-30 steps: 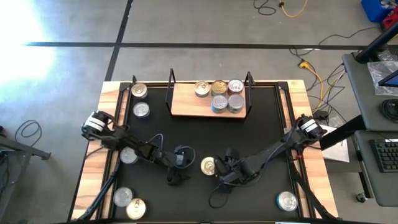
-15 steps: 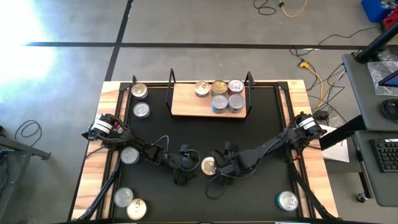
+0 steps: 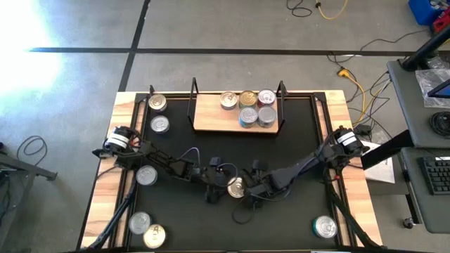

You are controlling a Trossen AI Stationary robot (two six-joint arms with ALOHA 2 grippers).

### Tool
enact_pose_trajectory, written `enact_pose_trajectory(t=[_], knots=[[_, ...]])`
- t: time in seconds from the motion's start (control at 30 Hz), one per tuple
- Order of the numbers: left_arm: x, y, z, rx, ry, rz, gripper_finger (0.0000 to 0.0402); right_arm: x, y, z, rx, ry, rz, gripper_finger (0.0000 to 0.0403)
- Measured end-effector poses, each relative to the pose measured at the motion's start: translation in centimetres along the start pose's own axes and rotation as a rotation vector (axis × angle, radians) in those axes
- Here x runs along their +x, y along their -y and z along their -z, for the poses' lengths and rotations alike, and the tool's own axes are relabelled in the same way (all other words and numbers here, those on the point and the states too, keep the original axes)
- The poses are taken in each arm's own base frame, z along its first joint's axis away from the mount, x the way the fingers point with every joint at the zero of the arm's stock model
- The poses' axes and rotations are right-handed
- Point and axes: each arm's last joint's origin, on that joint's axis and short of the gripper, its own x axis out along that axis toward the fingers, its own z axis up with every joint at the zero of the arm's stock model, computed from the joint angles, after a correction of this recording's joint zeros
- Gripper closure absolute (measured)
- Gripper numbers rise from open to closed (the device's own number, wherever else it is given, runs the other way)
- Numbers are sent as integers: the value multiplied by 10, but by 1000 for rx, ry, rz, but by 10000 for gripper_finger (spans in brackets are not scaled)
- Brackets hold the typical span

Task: Stack canned seafood by type on shelf
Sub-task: Stack the blue-pink tuna can on top of the other blue-pink tuna can on the shelf

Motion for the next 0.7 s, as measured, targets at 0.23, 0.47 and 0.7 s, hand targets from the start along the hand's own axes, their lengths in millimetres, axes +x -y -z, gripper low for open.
enact_pose_trajectory(t=[0.23, 0.47, 0.7], knots=[[3, 2, -26, 58, 0, 96, 22, 4, 7, -5, 1, 30, 41, 7], [4, 3, -31, -22, -43, 140, 21, 5, 10, -8, 20, 46, 56, 7], [13, 4, -11, -91, -115, 137, 21, 3, 10, -8, 109, 34, 50, 7]])
